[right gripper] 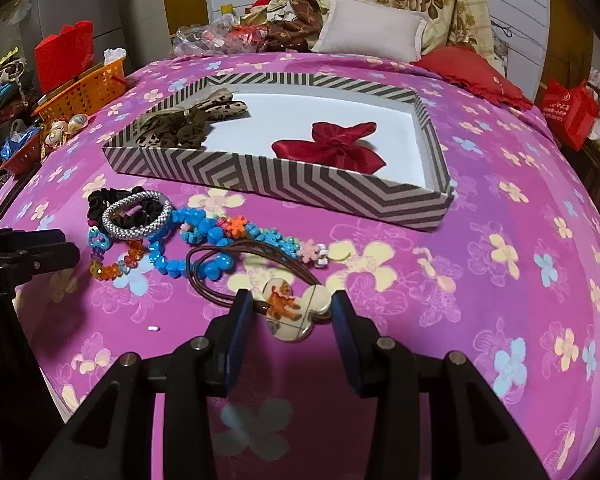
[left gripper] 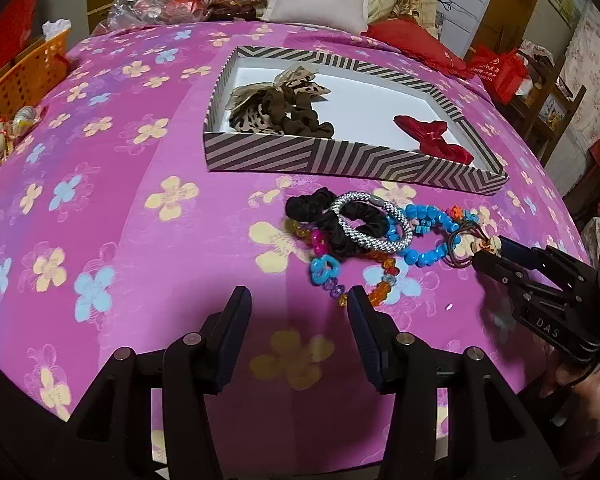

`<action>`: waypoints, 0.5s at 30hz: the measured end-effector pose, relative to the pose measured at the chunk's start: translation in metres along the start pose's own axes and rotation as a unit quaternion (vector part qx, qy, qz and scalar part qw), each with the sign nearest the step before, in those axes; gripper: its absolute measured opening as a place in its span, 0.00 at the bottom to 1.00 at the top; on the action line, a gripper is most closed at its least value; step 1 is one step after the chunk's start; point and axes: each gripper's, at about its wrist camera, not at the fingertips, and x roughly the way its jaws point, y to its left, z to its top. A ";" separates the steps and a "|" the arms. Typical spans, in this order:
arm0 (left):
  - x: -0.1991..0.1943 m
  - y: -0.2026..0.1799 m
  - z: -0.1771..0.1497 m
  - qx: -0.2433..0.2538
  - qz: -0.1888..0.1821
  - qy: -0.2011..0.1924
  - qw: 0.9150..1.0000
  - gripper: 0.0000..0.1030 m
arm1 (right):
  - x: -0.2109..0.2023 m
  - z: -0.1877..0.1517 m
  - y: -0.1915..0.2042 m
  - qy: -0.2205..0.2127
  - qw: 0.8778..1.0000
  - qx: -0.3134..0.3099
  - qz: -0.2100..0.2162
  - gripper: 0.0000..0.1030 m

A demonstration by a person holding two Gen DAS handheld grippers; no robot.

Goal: Organize jewelry
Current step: 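Grasp the pendant necklace with the right tool while the left tool grasps the pink heart clip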

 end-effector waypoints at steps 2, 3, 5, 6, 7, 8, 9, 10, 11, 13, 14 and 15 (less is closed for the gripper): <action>0.000 -0.001 0.001 -0.001 -0.004 -0.002 1.000 0.30 | 0.000 0.000 0.000 0.000 1.000 -0.003 -0.002 0.41; 0.000 -0.002 0.002 0.000 -0.006 -0.003 1.000 0.30 | 0.000 0.000 0.001 0.000 1.000 -0.006 -0.003 0.41; 0.000 -0.003 0.004 0.001 -0.003 -0.004 1.000 0.30 | 0.000 0.000 0.002 0.001 1.000 -0.008 -0.005 0.41; 0.001 -0.002 0.005 0.000 -0.004 -0.004 1.000 0.30 | 0.000 0.000 0.002 0.002 1.000 -0.009 -0.005 0.41; 0.001 -0.002 0.006 0.000 -0.004 -0.004 1.000 0.30 | 0.000 0.000 0.002 0.001 1.000 -0.008 -0.004 0.41; 0.002 -0.001 0.007 -0.001 -0.005 -0.003 1.000 0.30 | 0.000 0.000 0.002 0.001 1.000 -0.008 -0.004 0.41; 0.004 -0.001 0.008 -0.002 -0.007 0.000 1.000 0.30 | 0.000 0.000 0.002 0.001 1.000 -0.008 -0.004 0.41; 0.004 -0.001 0.009 -0.003 -0.008 0.001 1.000 0.30 | 0.000 0.000 0.002 0.001 1.000 -0.009 -0.005 0.41; 0.004 -0.001 0.009 -0.004 -0.010 0.002 1.000 0.30 | 0.001 0.000 0.002 0.002 1.000 -0.009 -0.004 0.41; 0.002 -0.003 0.010 0.001 -0.010 0.002 1.000 0.30 | 0.000 0.000 0.002 0.002 1.000 -0.009 -0.005 0.41; 0.001 -0.005 0.010 0.003 -0.009 0.001 1.000 0.30 | 0.000 0.000 0.002 0.001 1.000 -0.009 -0.005 0.41; -0.001 -0.006 0.010 0.005 -0.010 -0.002 1.000 0.30 | 0.001 0.000 0.002 0.002 1.000 -0.009 -0.005 0.41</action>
